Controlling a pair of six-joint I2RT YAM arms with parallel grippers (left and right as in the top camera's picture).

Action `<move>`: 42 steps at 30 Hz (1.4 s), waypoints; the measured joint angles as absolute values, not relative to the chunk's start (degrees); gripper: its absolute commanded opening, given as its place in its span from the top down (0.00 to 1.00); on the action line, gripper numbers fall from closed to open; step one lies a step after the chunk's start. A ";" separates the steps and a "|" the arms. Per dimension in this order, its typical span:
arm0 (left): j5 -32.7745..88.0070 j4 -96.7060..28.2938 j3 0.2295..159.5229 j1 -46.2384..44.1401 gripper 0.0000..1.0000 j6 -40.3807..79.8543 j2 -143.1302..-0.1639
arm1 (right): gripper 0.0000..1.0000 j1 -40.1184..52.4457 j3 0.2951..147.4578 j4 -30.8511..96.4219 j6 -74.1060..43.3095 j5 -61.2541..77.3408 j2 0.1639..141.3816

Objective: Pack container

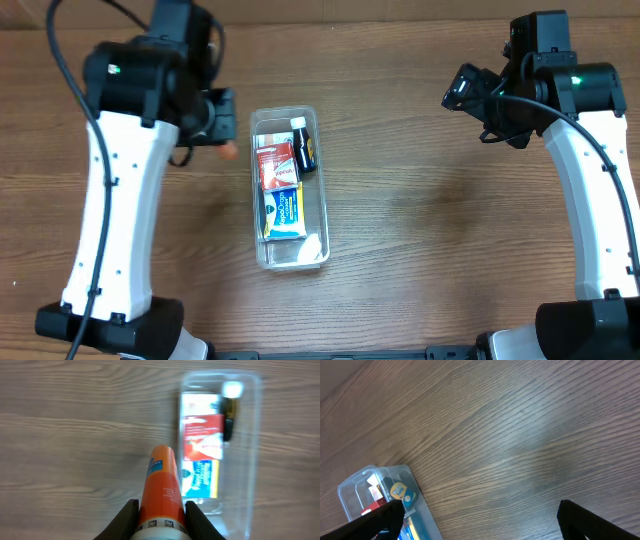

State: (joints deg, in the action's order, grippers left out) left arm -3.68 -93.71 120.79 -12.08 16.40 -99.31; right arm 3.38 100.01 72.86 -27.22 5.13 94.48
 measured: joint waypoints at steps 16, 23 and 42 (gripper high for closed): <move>-2.04 -60.73 89.95 -28.42 0.70 25.56 -100.29 | 0.00 3.38 100.01 72.86 -27.20 5.10 94.48; 0.03 -55.51 82.74 -28.42 0.52 25.61 -100.31 | 0.00 3.36 100.01 72.86 -27.20 5.15 94.48; -11.53 -91.96 127.17 -18.41 0.41 21.63 -95.24 | 0.00 3.40 100.01 72.79 -27.20 5.17 94.48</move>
